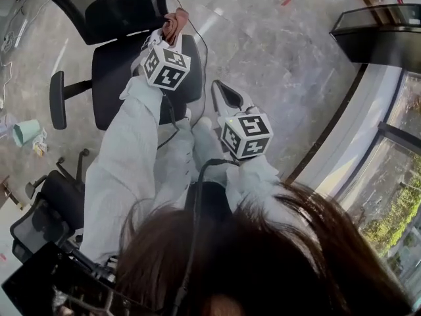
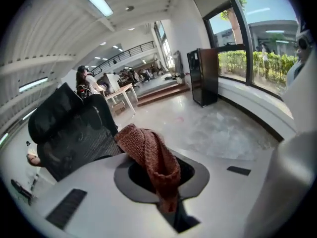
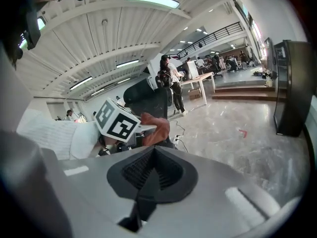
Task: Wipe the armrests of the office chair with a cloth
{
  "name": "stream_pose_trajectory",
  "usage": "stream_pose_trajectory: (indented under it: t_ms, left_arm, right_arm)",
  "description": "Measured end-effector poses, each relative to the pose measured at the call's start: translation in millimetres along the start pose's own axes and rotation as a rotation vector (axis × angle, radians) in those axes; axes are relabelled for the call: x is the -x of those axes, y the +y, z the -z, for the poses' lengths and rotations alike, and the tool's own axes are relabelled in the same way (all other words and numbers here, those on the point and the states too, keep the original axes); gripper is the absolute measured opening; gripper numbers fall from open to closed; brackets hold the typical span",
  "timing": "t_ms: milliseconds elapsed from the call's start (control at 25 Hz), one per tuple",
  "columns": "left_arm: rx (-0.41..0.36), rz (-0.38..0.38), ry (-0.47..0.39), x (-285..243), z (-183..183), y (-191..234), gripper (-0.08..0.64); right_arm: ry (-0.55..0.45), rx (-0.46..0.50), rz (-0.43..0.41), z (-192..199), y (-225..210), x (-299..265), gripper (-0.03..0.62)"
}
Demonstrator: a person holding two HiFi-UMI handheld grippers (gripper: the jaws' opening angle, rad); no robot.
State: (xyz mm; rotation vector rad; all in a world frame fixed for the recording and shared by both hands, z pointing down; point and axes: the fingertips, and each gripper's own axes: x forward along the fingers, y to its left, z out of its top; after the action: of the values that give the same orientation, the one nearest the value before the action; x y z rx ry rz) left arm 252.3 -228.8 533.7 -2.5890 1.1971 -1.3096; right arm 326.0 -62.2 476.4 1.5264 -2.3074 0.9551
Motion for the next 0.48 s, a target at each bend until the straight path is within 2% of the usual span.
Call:
stream_pose_trajectory:
  t_ms: [80, 160, 320, 480]
  left_arm:
    - [-0.060, 0.043, 0.049, -24, 8, -14, 0.037]
    - [-0.084, 0.116, 0.100, -37, 20, -33, 0.037]
    - [-0.021, 0.311, 0.163, -40, 42, -85, 0.037]
    - [0.038, 0.383, 0.189, -33, 51, -103, 0.037]
  right_arm:
    - [0.012, -0.021, 0.015, 8, -8, -2, 0.000]
    - [0.018, -0.042, 0.030, 14, -15, -2, 0.000]
    - [0.028, -0.067, 0.061, 21, -31, 5, 0.000]
    - [0.023, -0.080, 0.072, 21, -42, 8, 0.000]
